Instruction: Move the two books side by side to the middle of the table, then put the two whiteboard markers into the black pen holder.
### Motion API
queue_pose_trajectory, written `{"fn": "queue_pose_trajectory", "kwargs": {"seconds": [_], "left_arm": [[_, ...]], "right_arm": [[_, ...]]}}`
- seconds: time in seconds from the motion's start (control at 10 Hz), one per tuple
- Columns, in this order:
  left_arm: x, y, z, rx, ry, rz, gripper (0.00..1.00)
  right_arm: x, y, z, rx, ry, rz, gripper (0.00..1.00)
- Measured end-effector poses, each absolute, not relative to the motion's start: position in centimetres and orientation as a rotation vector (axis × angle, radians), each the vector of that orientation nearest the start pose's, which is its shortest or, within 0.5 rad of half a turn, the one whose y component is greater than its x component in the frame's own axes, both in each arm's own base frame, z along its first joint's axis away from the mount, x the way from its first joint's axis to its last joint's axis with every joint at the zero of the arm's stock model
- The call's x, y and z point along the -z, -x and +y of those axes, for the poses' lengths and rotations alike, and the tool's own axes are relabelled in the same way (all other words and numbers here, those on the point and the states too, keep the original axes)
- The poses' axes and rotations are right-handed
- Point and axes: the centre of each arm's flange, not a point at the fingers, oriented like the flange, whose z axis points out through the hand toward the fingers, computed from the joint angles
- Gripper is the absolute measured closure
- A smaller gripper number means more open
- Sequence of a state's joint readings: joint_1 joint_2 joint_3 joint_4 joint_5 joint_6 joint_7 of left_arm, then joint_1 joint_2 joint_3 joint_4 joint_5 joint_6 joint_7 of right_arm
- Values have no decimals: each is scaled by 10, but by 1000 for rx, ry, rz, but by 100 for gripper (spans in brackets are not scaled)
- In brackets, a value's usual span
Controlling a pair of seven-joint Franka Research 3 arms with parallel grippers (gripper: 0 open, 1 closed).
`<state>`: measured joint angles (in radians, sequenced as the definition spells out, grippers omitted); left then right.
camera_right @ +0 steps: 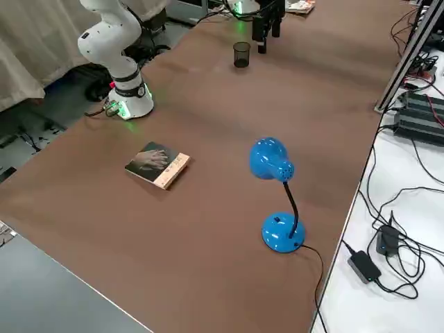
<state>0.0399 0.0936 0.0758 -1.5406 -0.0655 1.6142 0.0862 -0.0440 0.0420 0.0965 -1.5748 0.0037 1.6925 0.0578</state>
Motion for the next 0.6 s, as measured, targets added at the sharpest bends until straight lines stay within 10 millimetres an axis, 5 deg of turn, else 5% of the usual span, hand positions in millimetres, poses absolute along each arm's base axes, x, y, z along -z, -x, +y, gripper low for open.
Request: {"fn": "queue_pose_trajectory", "kwargs": {"seconds": [0.3,0.5,0.6], "left_arm": [[-546,-572,87,-151,3259,34,0],[-509,-551,140,-211,3352,99,0],[-489,-538,167,-214,3396,155,0]], "right_arm": [[-602,-577,0,75,3102,4,0],[-588,-567,-25,-63,3009,-37,0],[-583,-559,-59,-113,2951,-61,0]]}}
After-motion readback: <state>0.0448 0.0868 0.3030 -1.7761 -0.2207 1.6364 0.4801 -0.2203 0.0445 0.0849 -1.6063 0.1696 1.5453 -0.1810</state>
